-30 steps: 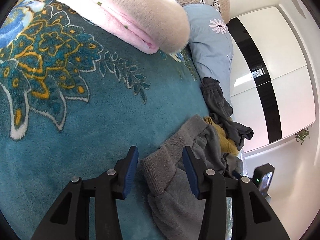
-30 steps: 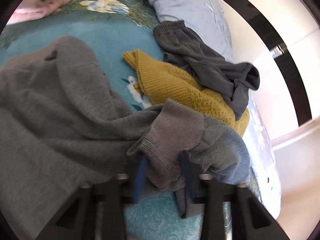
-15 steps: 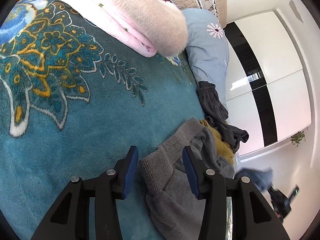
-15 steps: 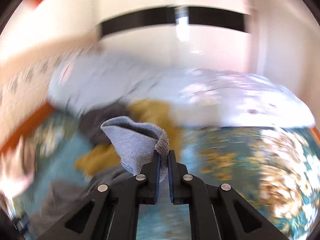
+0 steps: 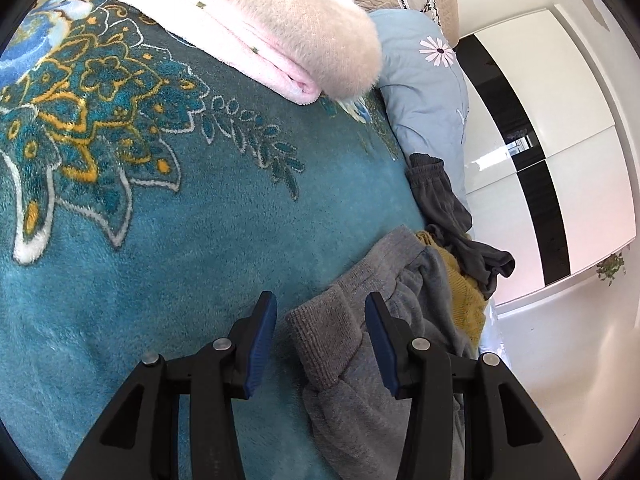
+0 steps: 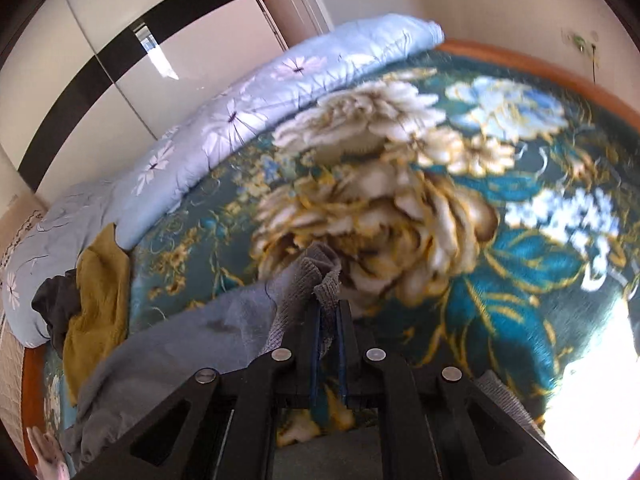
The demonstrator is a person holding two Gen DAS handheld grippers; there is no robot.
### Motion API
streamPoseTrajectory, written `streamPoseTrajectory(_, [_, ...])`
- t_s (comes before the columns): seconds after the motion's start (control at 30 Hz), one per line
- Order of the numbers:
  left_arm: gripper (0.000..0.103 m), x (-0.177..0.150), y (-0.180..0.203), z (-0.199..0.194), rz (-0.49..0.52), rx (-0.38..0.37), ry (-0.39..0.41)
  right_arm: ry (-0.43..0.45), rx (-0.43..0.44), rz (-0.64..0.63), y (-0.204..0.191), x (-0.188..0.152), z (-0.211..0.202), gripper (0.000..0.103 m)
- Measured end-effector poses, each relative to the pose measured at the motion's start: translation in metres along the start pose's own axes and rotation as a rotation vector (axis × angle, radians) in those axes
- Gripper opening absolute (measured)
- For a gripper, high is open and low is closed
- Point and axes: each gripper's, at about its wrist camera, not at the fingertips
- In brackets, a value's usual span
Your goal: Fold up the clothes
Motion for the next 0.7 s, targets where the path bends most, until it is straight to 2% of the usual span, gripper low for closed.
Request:
streamPoseTrajectory(0.13, [0.047, -0.001, 0.002, 0.002, 0.003, 0.001, 0.004, 0.057, 0.07, 0.005, 0.001, 0.014, -0.017, 0.008])
streamPoseTrajectory(0.2, [0.047, -0.001, 0.003, 0.003, 0.002, 0.006, 0.005, 0.107, 0.072, 0.018, 0.002, 0.024, -0.033, 0.007])
streamPoseTrajectory(0.23, [0.047, -0.002, 0.003, 0.003, 0.002, 0.007, 0.005, 0.105, 0.055, 0.027, 0.005, 0.028, -0.033, 0.002])
streamPoseTrajectory(0.37, [0.047, -0.002, 0.003, 0.004, 0.007, 0.011, 0.002, 0.076, 0.003, 0.052, 0.016, 0.03, -0.022, 0.002])
streamPoseTrajectory(0.43, [0.047, -0.003, 0.004, 0.004, 0.01, 0.014, 0.0, 0.064, 0.017, 0.037, 0.016, 0.021, -0.016, 0.002])
streamPoseTrajectory(0.57, [0.047, -0.004, 0.003, 0.002, 0.006, 0.008, 0.004, 0.047, -0.019, -0.042, -0.008, 0.011, -0.008, 0.003])
streamPoseTrajectory(0.7, [0.047, -0.005, 0.001, -0.001, -0.003, 0.006, 0.012, 0.083, 0.063, -0.139, -0.059, 0.006, -0.025, 0.006])
Point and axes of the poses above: each gripper's, at about its wrist camera, not at the fingertips, and z roughly the way its jaws point, y to its right, x to its top, and after that the axes turned 13 degrees about -y, right-handed
